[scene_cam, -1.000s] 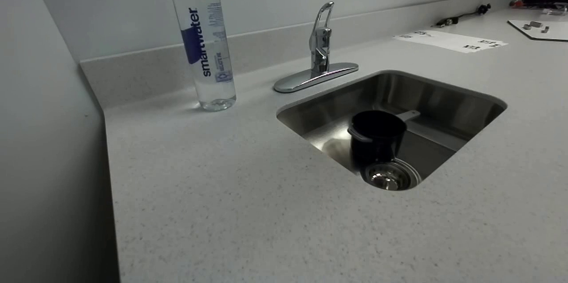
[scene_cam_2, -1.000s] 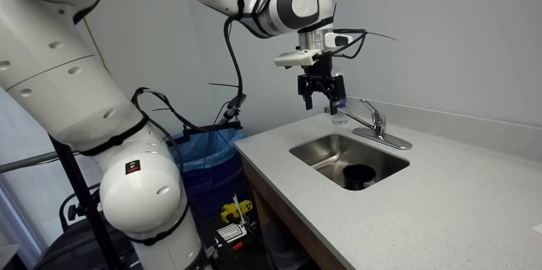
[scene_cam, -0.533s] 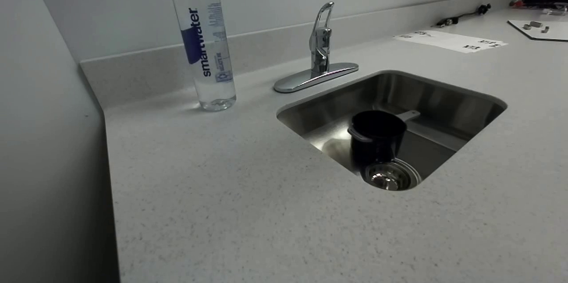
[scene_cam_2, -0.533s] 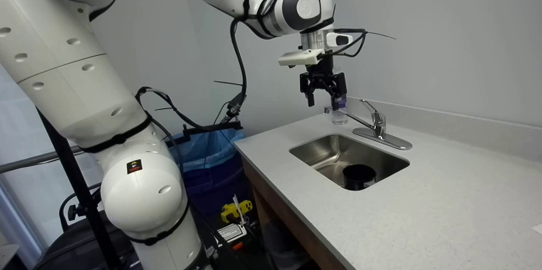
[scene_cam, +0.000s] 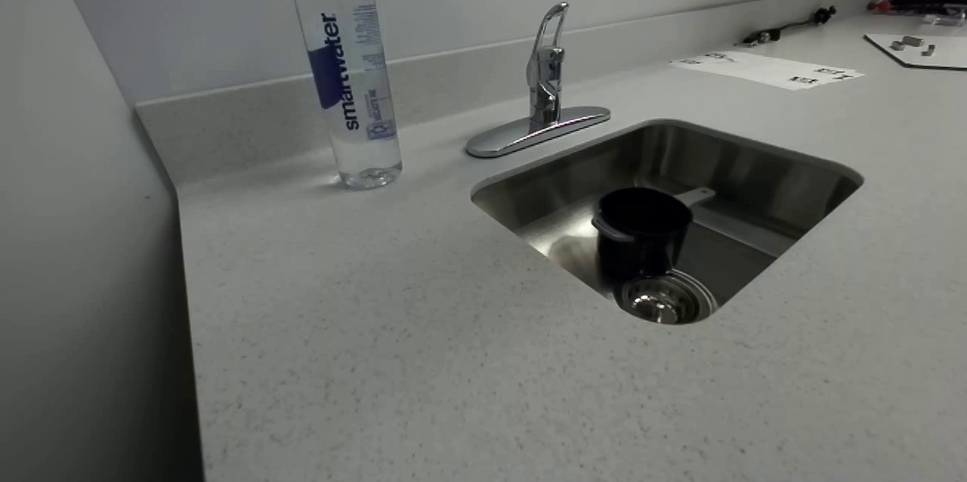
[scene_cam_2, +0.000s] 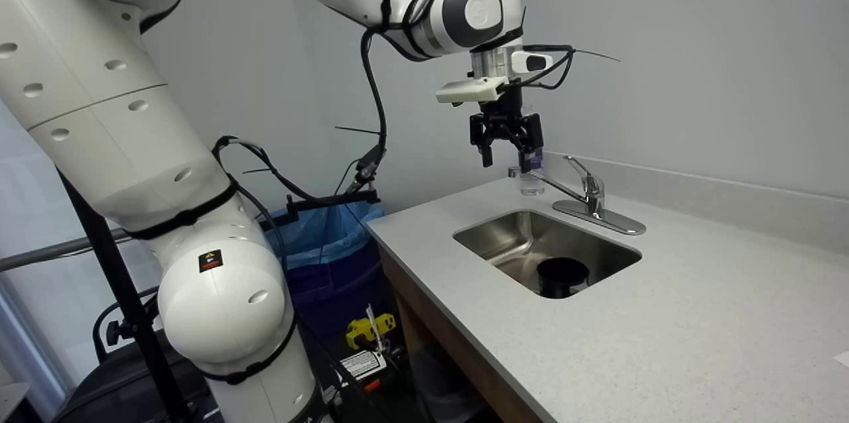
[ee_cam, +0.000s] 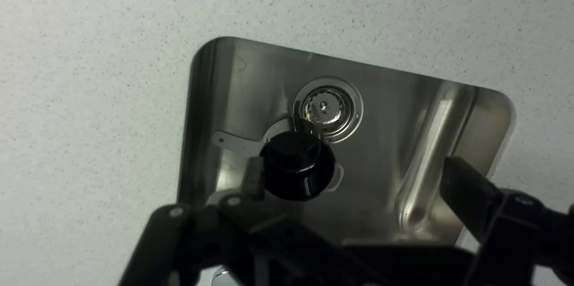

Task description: Slide the faucet spout to the right

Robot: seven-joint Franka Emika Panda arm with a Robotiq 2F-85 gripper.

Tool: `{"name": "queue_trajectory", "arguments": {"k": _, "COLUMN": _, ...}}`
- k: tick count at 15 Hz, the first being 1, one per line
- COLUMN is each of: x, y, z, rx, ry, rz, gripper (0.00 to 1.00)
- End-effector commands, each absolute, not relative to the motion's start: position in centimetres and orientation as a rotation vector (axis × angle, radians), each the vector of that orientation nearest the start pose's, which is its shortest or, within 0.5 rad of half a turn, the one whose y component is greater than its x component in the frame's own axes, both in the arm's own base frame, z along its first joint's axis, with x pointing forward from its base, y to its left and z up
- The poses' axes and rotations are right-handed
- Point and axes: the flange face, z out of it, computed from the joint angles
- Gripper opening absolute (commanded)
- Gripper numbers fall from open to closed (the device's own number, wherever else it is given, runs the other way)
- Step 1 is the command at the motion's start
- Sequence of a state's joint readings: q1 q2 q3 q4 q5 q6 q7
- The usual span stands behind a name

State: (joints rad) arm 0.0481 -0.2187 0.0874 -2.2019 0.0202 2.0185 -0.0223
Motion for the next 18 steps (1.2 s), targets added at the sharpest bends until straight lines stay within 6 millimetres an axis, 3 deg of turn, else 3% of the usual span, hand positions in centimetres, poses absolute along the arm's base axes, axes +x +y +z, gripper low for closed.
{"name": "queue_trajectory", "arguments": {"k": 1, "x": 48.7, "y": 7.0, "z": 47.4, "rx": -3.139, "ry": -0.226, "rz": -0.052, "gripper": 1.00}}
{"name": "queue_trajectory", "arguments": {"k": 8, "x": 51.4, "y": 8.1, "z": 46.3, "rx": -3.139, "ry": -0.255, "rz": -0.045, "gripper": 1.00}}
{"name": "queue_trajectory", "arguments": {"k": 18, "x": 56.6, "y": 13.5, "z": 46.7, "rx": -3.100, "ry": -0.388, "rz": -0.127, "gripper": 1.00}}
